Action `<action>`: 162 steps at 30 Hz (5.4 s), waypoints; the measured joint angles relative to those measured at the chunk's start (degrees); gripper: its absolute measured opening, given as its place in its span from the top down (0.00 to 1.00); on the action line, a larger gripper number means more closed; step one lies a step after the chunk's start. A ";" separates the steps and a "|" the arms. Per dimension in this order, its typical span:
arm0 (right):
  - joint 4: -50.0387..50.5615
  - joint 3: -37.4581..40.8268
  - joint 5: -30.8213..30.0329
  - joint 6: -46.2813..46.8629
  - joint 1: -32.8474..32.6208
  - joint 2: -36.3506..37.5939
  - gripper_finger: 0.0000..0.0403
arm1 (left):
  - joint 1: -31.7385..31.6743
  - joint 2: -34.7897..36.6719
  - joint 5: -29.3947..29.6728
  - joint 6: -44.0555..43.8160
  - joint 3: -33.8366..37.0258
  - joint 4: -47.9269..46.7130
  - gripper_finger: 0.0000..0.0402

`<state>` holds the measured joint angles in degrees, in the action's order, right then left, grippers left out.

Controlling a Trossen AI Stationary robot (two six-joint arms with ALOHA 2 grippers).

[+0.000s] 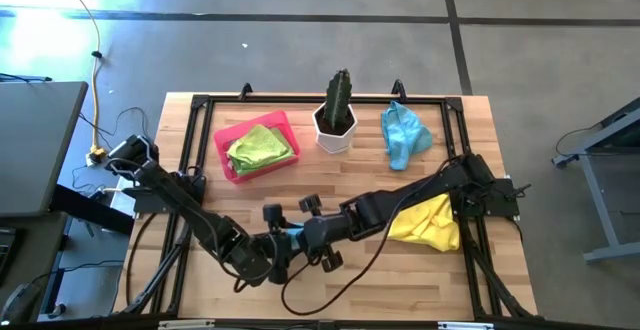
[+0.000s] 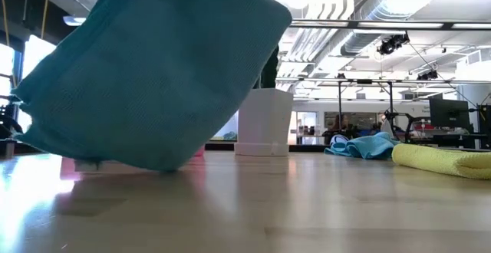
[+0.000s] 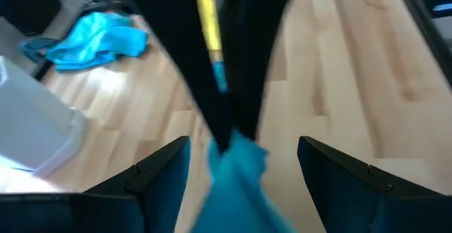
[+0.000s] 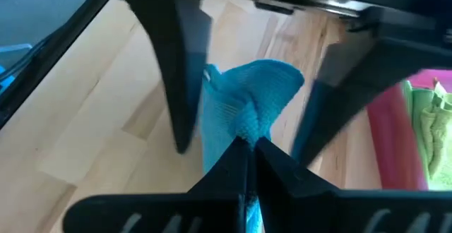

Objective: Fold microfiber towels
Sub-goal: Put the folded bottom blue microfiber cloth into the transparent pink bin, then fold the yellow microfiber cloth

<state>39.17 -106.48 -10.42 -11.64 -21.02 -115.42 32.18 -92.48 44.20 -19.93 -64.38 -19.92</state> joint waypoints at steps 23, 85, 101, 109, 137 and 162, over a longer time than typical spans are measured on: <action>-0.87 -0.02 0.45 1.30 -0.15 0.88 1.00 | -2.58 0.00 -8.55 -0.93 0.00 -0.42 0.95; 31.16 0.00 -5.72 26.52 -0.39 26.52 0.59 | -46.45 -5.44 25.77 -36.56 -0.05 3.84 0.98; 30.32 0.00 -5.71 27.17 -0.39 26.52 0.59 | -43.65 -7.66 26.81 -80.50 0.00 -49.05 0.98; 29.54 0.00 -5.71 27.23 -0.39 26.50 0.59 | -39.31 -8.16 20.61 -88.30 6.12 -52.32 0.98; 28.76 0.00 -5.02 29.72 -0.42 26.49 0.59 | -38.21 -6.92 3.55 -79.22 9.30 -56.78 0.72; 50.24 10.51 -8.65 49.78 -2.06 27.02 0.59 | -31.43 -6.86 -2.42 -33.36 -3.90 -59.81 0.60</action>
<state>89.40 -95.97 -19.07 38.14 -23.08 -88.40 0.75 -99.34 41.78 -53.29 -68.28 -79.73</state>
